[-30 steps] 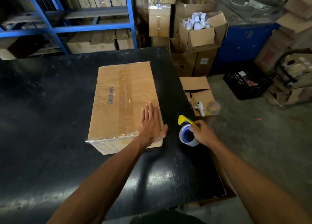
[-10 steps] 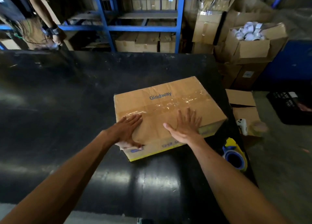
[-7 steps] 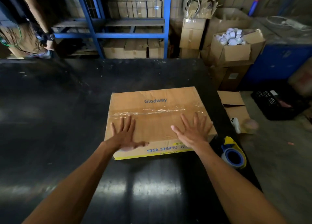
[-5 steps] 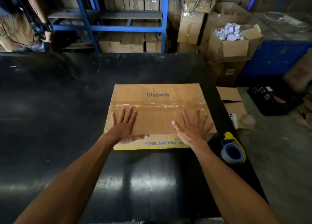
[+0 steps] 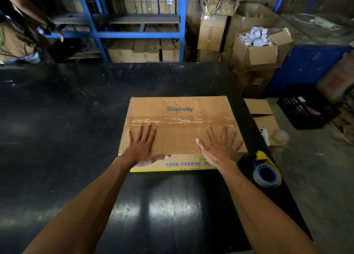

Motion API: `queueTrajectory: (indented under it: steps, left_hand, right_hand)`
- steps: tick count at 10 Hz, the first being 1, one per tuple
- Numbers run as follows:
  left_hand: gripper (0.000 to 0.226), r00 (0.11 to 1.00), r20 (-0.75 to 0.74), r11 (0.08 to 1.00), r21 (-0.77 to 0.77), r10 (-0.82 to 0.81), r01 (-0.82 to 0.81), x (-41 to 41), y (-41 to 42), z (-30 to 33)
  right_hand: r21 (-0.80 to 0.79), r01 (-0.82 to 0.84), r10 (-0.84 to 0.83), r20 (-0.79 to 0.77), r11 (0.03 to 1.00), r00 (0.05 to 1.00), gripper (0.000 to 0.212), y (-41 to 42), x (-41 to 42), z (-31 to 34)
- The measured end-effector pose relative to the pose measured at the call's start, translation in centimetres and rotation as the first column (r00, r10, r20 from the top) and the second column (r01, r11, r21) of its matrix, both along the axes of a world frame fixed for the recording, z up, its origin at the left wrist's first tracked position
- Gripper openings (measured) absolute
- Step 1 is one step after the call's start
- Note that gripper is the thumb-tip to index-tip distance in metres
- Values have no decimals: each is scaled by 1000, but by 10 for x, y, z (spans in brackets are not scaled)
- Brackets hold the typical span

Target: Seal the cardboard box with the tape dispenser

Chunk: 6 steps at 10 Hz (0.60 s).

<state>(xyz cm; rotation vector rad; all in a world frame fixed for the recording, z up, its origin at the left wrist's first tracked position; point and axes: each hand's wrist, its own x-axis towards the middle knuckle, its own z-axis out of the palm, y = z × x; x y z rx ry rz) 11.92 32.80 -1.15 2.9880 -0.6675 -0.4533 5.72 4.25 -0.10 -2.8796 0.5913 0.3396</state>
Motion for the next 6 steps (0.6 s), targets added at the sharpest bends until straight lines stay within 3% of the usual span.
queueTrajectory:
  steps: [3,4,5,6]
  left_hand:
    - [130,1000,10,1000,12,-10,10,0,0,-1]
    - [130,1000,-16,1000,4,-11,11,-1,-3,5]
    - [127,999,26,997,-74,23,-21,-11,-2,15]
    - [110,975,189,893,-450,119,-22,-74,-5,3]
  right_hand:
    - [53,-22,25,-46,998,999,88,-6,-2,3]
    - [233,-40,45,-19,972,999,84,-13,-1,12]
    - [496,-79,-79,289,865,954,60,-26,-19,18]
    - [765,-42,-458,427,643,780,30,-46,-88,9]
